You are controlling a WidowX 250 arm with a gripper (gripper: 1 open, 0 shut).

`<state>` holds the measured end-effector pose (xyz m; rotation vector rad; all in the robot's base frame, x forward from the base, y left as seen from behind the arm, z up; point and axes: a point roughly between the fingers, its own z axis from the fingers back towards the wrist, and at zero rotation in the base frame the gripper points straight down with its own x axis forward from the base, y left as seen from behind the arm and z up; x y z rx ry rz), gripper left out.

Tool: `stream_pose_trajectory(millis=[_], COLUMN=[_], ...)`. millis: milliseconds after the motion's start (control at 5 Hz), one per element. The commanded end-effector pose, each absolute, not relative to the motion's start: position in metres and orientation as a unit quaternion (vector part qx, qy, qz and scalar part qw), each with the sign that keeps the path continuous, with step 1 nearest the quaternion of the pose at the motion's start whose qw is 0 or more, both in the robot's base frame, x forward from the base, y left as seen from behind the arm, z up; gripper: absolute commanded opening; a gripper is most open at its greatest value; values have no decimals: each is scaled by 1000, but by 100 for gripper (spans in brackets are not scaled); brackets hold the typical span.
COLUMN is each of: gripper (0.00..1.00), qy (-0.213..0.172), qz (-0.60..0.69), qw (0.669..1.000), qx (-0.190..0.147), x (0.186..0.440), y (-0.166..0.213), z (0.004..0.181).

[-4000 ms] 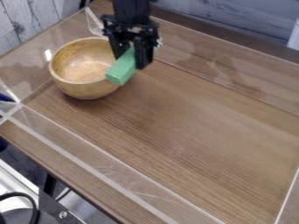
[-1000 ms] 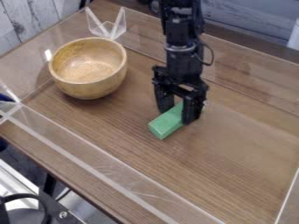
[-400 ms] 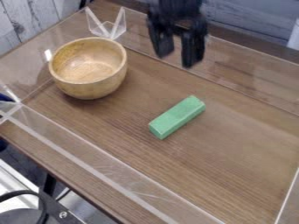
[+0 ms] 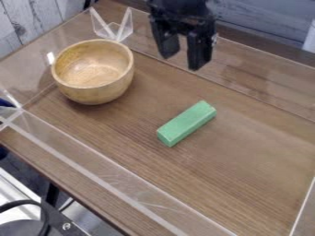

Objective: Remove the green block from inside the brown bowl and put it on the table

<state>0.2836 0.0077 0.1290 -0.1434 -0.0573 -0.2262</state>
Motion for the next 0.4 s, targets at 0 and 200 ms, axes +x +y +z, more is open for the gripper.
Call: stream_pose_trajectory(millis=[0, 200], gripper=[100, 100], qy=[-41, -39], qz=[-128, -131], qw=[989, 989], qx=[-64, -61], x=[281, 280], y=[6, 5], z=[132, 125])
